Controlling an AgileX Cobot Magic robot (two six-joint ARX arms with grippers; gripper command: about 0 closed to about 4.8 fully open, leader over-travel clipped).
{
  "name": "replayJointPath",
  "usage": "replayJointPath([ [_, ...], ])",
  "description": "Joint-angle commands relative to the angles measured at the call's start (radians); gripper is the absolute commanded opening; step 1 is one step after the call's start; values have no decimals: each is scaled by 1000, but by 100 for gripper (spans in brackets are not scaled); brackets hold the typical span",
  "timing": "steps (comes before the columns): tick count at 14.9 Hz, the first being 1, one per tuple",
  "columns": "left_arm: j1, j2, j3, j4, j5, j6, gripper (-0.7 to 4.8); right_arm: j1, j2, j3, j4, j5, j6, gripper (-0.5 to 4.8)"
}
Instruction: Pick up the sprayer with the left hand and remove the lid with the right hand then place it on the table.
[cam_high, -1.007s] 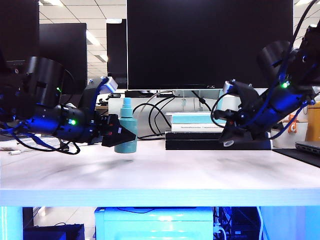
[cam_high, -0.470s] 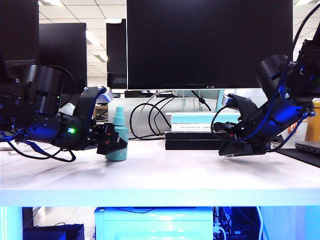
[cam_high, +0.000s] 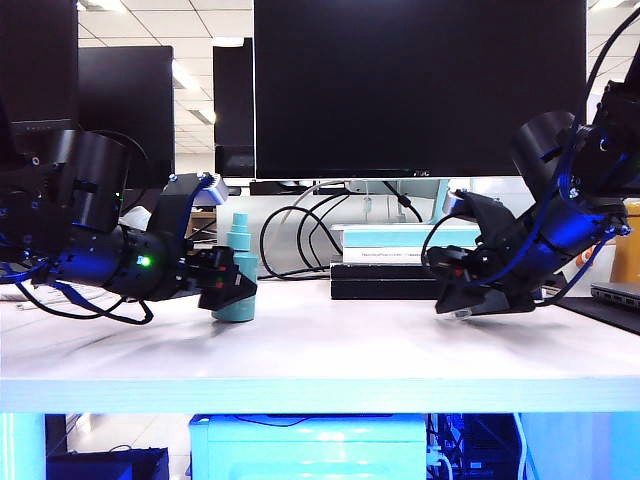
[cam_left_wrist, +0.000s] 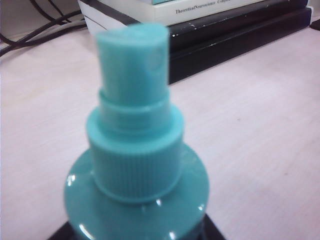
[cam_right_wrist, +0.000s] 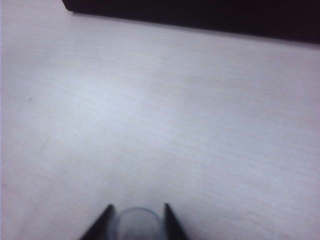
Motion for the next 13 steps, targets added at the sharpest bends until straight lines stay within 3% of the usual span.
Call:
replayJointPath([
  [1,0,-14,4,51,-85,-2,479,2,-2,2,40,-2,-2,317],
  [5,0,-137,3,-11,-149,-18,479,2,-20,3,158,-2,66,475],
  [6,0,-218,3,-87,-191,-16,479,2,-42,3,184,-2,92,477],
  [11,22,-528,2,-371,-194,-9,479,2,-218,13,177,0,112,477],
  [13,22,-660,2,-492,-238,40,479,1,-318,13,143,8,111,477],
])
